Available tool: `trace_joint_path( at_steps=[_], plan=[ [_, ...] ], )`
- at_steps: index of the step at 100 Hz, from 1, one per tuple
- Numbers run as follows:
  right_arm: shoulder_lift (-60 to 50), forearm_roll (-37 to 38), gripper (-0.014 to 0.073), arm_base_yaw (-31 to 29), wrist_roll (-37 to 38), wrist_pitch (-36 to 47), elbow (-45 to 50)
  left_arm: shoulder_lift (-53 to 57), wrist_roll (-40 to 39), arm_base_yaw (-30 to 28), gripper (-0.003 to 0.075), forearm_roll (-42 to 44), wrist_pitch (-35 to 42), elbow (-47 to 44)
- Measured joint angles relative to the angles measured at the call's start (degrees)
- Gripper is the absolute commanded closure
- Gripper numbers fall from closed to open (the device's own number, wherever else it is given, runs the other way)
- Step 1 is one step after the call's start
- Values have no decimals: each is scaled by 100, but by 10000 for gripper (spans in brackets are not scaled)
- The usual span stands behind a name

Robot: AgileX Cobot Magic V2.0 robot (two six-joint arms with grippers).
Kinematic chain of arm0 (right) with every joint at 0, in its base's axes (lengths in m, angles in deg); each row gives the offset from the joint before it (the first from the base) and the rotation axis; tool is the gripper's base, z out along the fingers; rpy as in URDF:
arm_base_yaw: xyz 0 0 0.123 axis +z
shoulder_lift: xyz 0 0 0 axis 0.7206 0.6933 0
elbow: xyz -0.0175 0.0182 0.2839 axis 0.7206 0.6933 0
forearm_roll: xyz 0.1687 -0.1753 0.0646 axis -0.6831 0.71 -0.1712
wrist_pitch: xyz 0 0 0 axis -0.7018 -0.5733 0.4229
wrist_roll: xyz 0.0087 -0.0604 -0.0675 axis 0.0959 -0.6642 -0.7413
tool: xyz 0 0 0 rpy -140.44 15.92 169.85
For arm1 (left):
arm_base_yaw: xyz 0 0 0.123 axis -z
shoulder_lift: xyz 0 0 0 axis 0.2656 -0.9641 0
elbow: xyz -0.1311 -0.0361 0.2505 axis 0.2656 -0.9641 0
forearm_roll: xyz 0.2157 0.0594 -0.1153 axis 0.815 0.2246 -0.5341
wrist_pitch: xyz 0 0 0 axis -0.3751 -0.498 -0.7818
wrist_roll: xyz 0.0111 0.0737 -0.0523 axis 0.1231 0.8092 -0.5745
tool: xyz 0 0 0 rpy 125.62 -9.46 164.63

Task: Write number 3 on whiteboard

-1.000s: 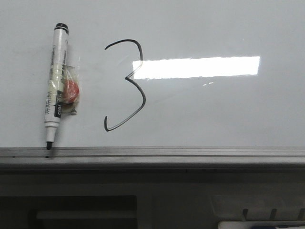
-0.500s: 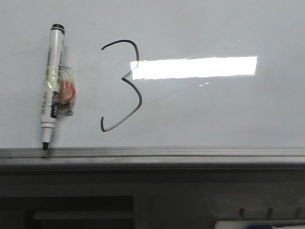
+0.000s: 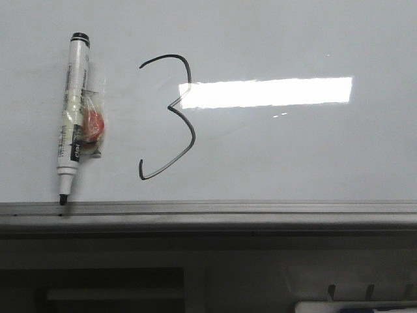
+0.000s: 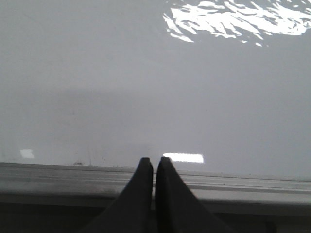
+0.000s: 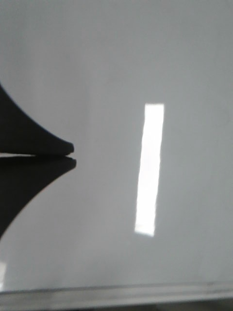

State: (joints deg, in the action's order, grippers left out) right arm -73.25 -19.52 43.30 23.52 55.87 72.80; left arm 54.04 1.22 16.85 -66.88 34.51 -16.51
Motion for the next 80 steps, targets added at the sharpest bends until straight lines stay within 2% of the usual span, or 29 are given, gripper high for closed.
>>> trace_joint_path(
  at_steps=[9, 23, 42, 80],
  plan=[
    [-291, 0, 654, -452, 4, -11, 404, 0, 0, 0, 741, 0, 0, 6],
    [-428, -13, 654, -563, 75, -60, 969, 0, 0, 0, 741, 0, 0, 6],
    [-451, -127, 654, -563, 125, -848, 964, 0, 0, 0, 741, 0, 0, 6],
    [-451, -142, 654, -563, 125, -898, 953, 0, 0, 0, 741, 0, 0, 0]
  ],
)
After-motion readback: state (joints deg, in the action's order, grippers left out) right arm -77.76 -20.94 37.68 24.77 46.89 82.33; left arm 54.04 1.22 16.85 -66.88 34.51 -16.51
